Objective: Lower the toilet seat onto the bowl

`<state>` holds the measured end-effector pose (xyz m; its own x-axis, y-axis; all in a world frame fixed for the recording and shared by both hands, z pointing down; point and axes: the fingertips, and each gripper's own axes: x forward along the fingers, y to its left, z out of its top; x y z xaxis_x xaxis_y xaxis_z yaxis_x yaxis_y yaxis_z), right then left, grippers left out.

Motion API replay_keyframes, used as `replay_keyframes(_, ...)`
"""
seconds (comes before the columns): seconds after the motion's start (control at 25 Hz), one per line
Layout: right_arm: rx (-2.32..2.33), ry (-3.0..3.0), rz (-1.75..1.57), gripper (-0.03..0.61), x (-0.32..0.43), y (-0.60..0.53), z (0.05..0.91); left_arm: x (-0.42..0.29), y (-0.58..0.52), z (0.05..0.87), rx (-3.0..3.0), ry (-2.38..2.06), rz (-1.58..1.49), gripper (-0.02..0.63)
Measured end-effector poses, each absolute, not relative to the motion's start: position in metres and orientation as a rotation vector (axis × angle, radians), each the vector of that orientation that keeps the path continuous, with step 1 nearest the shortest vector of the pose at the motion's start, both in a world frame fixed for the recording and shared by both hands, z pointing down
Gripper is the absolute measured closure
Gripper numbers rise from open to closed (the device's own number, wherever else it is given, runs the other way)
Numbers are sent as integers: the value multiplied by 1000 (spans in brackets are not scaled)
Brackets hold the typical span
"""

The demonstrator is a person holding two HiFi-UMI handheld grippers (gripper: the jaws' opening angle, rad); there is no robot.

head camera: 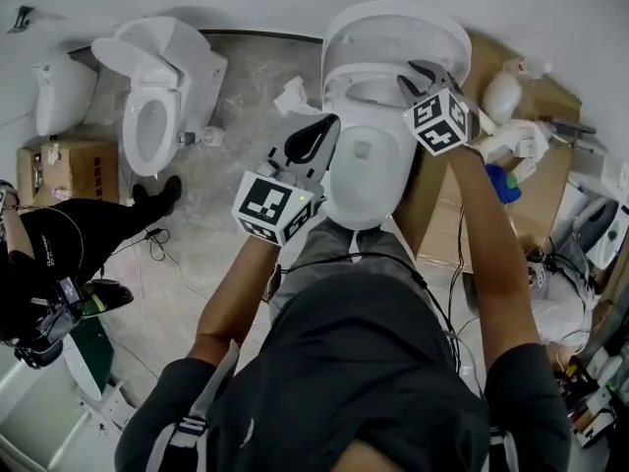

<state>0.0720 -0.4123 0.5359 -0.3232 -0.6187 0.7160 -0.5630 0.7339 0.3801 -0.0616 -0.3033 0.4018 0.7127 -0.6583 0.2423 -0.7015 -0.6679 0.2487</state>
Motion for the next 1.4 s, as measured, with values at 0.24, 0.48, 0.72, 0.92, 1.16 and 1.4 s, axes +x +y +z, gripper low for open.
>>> replay_keyframes(0.24,857,-2032,-60,454,68,-390,536,-55,-296,405,2586,-1070,191,611)
replay_keyframes(0.48,817,-2060,-56,454,68,-367,538,-48,-293,406,2591,-1084,195,611)
replay_keyframes(0.72,779,-2078,-53,454,63,-341,537,-54,-286,411,2587,-1107,218,611)
replay_keyframes(0.92,741,-2093,-42,454,58,-318,536,-64,-278,418,2571,-1139,244,611)
replay_keyframes(1.16,676,-2100,-32,456,52,-286,542,-71,-266,423,2552,-1170,256,611)
replay_keyframes(1.4,571,-2103,-29,460,42,-240,555,-67,-256,420,2549,-1179,252,611)
